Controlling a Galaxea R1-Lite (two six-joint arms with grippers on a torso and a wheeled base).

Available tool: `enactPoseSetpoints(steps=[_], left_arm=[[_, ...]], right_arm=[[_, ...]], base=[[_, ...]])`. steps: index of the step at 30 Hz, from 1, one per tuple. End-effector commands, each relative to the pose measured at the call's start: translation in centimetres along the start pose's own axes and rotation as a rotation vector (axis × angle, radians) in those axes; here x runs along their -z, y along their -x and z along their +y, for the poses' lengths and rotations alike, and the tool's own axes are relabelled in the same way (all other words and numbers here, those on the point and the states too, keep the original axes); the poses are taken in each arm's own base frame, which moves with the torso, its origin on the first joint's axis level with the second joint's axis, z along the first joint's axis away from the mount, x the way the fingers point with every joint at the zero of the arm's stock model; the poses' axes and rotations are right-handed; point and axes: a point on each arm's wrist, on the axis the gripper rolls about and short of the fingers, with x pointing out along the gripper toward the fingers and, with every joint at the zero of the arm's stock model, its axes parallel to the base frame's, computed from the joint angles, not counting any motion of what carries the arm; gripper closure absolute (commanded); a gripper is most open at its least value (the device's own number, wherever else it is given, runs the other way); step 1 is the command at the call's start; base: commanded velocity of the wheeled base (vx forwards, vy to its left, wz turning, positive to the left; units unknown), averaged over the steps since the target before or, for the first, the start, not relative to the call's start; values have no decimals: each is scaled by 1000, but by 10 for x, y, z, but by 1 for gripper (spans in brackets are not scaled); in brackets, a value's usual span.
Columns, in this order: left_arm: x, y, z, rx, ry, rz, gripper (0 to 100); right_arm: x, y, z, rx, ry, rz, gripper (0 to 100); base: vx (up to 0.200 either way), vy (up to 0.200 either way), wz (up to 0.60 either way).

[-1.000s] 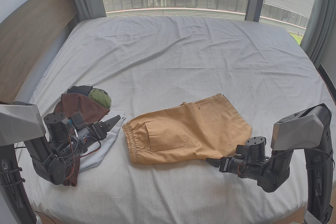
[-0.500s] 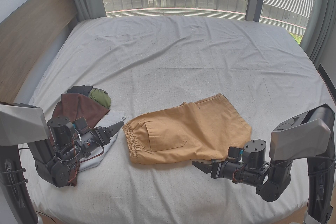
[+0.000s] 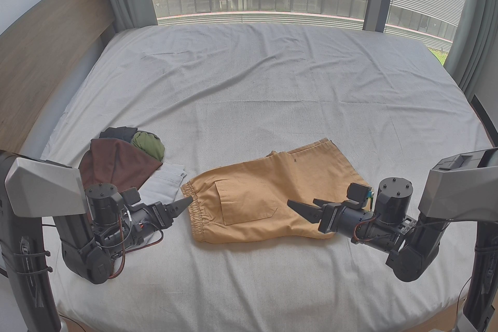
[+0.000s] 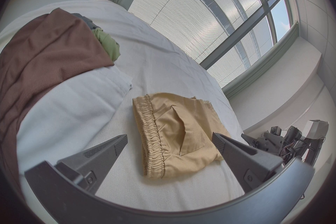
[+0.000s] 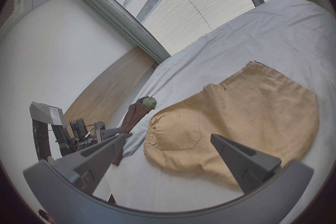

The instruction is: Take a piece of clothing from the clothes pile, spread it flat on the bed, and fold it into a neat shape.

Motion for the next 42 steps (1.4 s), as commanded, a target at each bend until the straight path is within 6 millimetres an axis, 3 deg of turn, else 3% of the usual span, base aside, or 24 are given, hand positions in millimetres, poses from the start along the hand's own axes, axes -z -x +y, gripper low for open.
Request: enactPoseSetpoints(steps=[1, 9, 15, 23, 28, 42], left_arm=[[16, -8, 4, -9, 19, 52, 0], [36, -21, 5, -4, 59, 110, 0], [29, -40, 0, 35, 121, 64, 0], [51, -55, 16, 2, 156, 112, 0], [53, -59, 19, -15, 152, 96, 0], [71, -73, 4, -75, 110, 68, 0]], right_arm=[[-11, 0, -5, 3, 4, -36, 0], [-17, 4, -14, 27, 4, -55, 0], [-28, -2, -17, 17, 15, -99, 0], [-37, -9, -18, -10, 28, -131, 0], [-37, -8, -21, -3, 26, -130, 0], [-40, -6, -21, -4, 26, -136, 0]], base=[[0, 0, 0], [0, 0, 0], [0, 0, 0], [0, 0, 0], [0, 0, 0], [0, 0, 0]])
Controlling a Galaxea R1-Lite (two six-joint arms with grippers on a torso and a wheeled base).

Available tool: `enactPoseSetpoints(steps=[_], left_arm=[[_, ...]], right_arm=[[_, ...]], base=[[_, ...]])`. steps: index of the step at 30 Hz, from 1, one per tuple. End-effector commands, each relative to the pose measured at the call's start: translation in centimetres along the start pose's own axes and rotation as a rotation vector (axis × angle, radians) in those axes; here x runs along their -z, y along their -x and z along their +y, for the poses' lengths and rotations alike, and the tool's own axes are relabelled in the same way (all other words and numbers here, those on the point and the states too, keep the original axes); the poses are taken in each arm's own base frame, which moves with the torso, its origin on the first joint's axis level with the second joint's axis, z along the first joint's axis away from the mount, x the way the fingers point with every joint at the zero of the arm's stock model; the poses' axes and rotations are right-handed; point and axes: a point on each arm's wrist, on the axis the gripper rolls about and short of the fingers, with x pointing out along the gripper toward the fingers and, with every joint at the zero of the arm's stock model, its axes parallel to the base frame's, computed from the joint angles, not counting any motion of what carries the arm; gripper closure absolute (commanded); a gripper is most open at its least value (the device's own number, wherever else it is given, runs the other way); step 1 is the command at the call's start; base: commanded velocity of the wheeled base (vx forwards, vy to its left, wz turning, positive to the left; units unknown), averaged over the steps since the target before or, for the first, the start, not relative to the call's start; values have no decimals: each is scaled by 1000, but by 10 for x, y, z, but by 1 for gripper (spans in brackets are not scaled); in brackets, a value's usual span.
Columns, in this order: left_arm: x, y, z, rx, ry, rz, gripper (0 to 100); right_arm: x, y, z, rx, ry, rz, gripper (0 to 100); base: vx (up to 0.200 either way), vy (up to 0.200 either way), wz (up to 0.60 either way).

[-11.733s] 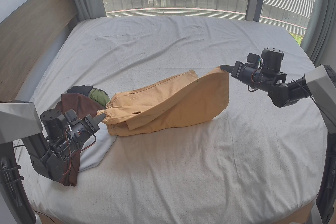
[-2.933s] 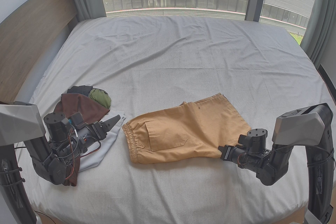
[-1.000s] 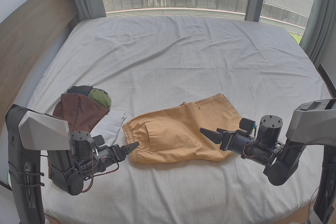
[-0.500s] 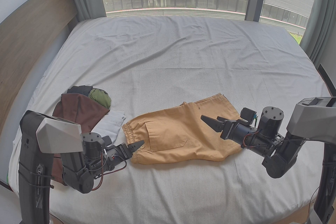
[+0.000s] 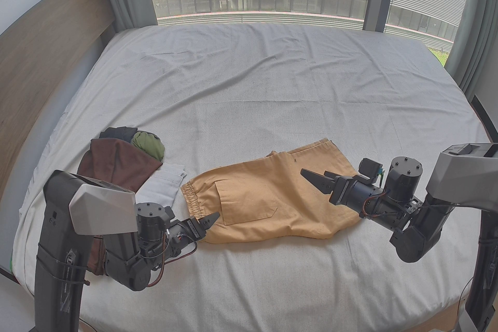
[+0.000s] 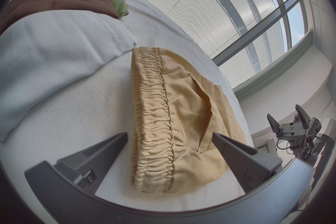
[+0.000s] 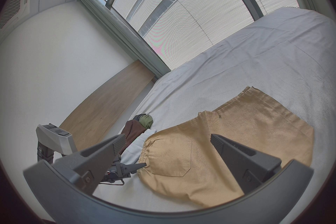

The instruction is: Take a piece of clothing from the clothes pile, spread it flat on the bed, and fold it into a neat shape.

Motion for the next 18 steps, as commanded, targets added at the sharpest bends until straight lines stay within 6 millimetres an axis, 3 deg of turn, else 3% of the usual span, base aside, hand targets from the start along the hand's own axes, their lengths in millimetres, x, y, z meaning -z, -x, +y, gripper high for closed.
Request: enactPoseSetpoints(steps=[1, 18], left_arm=[[10, -4, -2, 1, -9, 21, 0], [6, -11, -14, 49, 36, 4, 0]], right_arm=[[1, 0, 1, -3, -1, 3, 0], [5, -1, 3, -7, -4, 14, 0]], base=[[0, 0, 0], [0, 0, 0]])
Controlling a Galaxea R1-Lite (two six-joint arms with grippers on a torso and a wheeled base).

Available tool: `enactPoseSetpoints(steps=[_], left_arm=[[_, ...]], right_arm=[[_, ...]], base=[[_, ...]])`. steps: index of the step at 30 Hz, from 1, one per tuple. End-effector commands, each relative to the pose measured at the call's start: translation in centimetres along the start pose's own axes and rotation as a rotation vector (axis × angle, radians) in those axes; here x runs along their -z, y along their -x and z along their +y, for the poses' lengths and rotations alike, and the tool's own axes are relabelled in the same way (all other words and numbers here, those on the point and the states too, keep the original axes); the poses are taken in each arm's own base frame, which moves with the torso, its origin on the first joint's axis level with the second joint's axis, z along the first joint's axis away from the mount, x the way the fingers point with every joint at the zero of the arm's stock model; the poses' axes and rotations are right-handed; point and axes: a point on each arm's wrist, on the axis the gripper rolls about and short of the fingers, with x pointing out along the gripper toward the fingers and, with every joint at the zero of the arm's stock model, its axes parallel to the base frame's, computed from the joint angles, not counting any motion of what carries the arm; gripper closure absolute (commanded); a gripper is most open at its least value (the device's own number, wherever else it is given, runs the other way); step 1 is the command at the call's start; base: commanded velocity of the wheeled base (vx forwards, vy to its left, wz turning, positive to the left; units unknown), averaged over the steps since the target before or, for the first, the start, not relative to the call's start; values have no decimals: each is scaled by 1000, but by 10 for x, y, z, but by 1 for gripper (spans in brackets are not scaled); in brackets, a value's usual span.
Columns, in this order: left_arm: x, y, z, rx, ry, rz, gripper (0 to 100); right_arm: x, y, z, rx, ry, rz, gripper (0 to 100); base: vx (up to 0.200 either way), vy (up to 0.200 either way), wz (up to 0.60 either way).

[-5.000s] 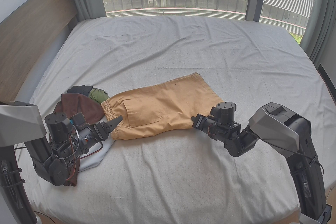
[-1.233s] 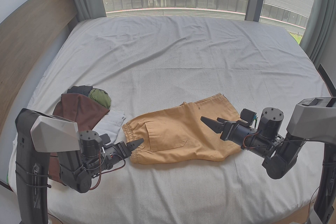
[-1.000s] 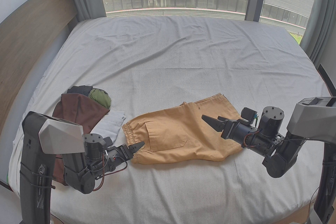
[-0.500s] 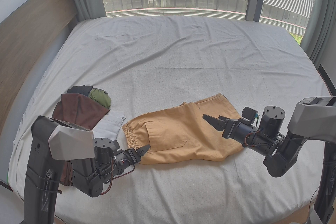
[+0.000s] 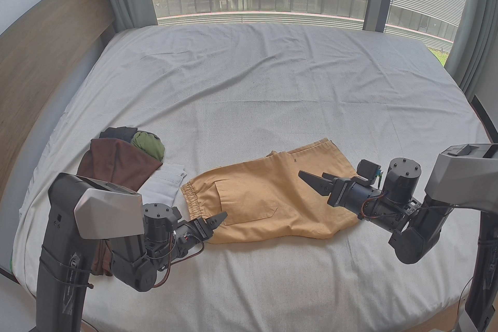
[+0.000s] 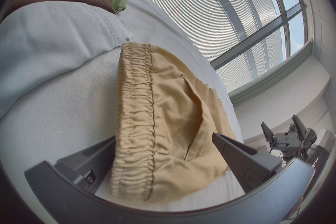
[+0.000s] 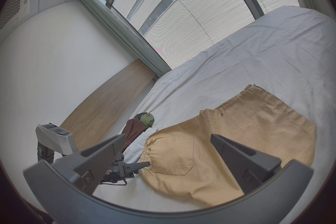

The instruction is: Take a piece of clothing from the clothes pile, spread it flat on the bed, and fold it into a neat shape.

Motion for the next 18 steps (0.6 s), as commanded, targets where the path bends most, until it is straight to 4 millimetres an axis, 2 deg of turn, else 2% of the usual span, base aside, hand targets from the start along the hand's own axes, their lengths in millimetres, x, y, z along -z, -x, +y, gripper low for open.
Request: enactPoseSetpoints(steps=[1, 10, 18], left_arm=[[-3, -5, -5, 26, 21, -18, 0], [-13, -12, -10, 62, 73, -67, 0], [-17, -10, -10, 60, 89, -75, 0]], right_arm=[[2, 0, 0, 0, -1, 5, 0], [2, 0, 0, -1, -2, 7, 0], [3, 0, -1, 1, -3, 9, 0]], base=[[0, 0, 0], [0, 0, 0], [0, 0, 0]])
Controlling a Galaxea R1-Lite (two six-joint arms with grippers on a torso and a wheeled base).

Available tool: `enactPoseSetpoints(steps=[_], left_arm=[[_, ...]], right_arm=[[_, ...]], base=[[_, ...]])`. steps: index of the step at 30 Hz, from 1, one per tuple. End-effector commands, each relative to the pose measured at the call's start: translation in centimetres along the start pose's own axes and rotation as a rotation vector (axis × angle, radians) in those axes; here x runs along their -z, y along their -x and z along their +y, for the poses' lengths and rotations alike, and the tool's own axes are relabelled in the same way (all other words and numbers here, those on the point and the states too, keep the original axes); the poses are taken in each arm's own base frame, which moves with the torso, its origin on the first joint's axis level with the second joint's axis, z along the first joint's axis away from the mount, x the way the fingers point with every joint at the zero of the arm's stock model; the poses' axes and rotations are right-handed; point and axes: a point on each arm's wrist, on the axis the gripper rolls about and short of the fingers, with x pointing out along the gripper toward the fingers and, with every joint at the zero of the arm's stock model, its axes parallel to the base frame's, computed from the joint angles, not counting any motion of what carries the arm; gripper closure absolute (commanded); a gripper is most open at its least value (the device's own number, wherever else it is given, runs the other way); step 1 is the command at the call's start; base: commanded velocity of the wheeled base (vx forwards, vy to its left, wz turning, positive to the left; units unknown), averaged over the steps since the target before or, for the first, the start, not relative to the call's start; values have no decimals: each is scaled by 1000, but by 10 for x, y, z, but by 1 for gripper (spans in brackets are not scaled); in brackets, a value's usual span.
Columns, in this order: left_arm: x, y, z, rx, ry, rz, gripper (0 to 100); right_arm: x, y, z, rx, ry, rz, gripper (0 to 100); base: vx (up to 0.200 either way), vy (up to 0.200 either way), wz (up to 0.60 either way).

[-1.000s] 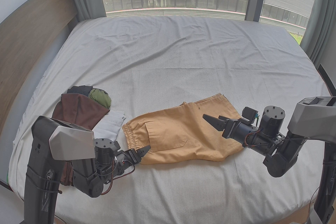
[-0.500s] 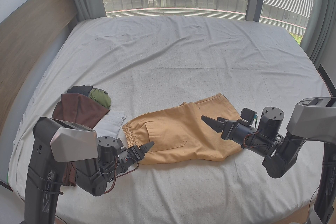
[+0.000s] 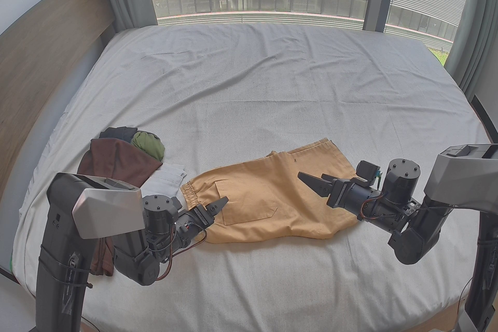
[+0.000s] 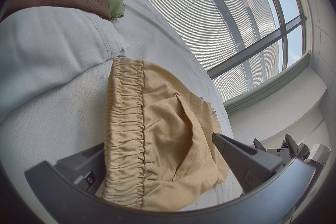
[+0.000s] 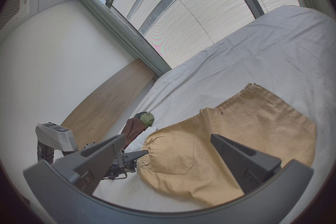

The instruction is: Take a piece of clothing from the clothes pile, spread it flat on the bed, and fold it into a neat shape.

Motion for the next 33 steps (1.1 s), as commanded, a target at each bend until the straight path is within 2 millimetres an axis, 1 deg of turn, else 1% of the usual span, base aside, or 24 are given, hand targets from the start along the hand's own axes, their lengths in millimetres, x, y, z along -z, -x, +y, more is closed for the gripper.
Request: enactPoseSetpoints(steps=[1, 8, 9, 15, 22, 23, 28, 31, 33], left_arm=[[-3, 2, 1, -5, 2, -9, 0], [-3, 4, 4, -16, 16, -3, 0], [-3, 4, 3, -16, 16, -5, 100], [-6, 7, 8, -38, 21, -14, 100], [-23, 37, 3, -72, 32, -13, 100], [-23, 37, 3, -72, 32, -13, 100], [-28, 51, 18, -136, -20, -2, 100], [-29, 56, 24, -160, -25, 1, 100], [-29, 57, 24, -161, -24, 0, 100]], right_arm=[[1, 0, -1, 1, -2, 5, 0], [1, 0, -1, 3, 0, 4, 0], [2, 0, -1, 3, -2, 5, 0], [3, -1, -2, 5, -2, 8, 0], [7, -2, -2, 6, -4, 19, 0], [7, -2, -2, 6, -4, 19, 0], [8, -2, -1, 5, -5, 23, 0], [11, -3, -3, 7, -5, 30, 0], [12, -3, -3, 8, -6, 32, 0]], base=[[0, 0, 0], [0, 0, 0], [0, 0, 0], [0, 0, 0], [0, 0, 0], [0, 0, 0], [0, 0, 0], [0, 0, 0], [0, 0, 0]])
